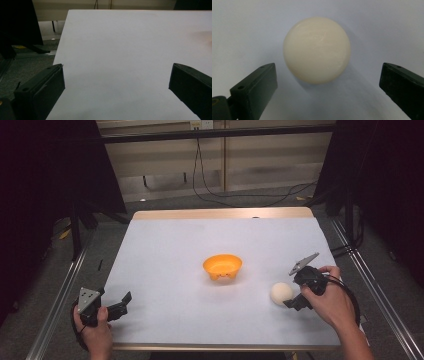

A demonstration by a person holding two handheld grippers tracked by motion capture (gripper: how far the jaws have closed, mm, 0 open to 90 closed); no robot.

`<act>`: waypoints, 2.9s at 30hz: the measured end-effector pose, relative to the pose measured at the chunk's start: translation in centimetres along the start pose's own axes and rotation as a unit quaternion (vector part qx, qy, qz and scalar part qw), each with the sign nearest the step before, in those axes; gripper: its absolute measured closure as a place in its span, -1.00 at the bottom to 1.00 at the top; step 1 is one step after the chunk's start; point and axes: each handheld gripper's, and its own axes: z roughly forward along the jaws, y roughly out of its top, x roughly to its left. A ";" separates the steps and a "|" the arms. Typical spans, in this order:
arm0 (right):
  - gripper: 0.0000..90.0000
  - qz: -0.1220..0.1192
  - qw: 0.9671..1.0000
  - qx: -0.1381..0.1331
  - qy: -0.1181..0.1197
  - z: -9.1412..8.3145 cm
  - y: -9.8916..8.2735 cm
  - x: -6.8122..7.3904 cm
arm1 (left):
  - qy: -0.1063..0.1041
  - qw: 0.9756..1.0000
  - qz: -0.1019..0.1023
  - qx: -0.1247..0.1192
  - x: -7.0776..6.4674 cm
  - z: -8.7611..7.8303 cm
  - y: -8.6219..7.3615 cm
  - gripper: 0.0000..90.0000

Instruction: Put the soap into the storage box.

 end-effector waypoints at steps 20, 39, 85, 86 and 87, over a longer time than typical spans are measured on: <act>-0.49 -0.028 0.999 0.032 0.010 1.5 2.2 0.9 | 0.001 1.000 0.003 0.001 0.0 0.0 0.0 -1.00; -0.48 -0.035 0.998 0.045 0.007 2.6 2.9 0.9 | 0.002 1.000 0.004 0.002 0.0 0.0 0.0 -1.00; -0.48 -0.106 0.994 0.021 0.017 -0.2 15.2 1.7 | 0.000 1.000 0.001 0.001 0.0 0.0 0.0 -1.00; -0.48 -0.111 0.993 0.020 0.018 -0.1 15.5 1.7 | -0.001 1.000 0.001 0.001 0.0 0.0 0.0 -1.00; -0.48 -0.114 0.993 0.022 0.020 0.1 16.0 1.9 | 0.001 1.000 0.003 0.001 0.0 0.0 0.0 -1.00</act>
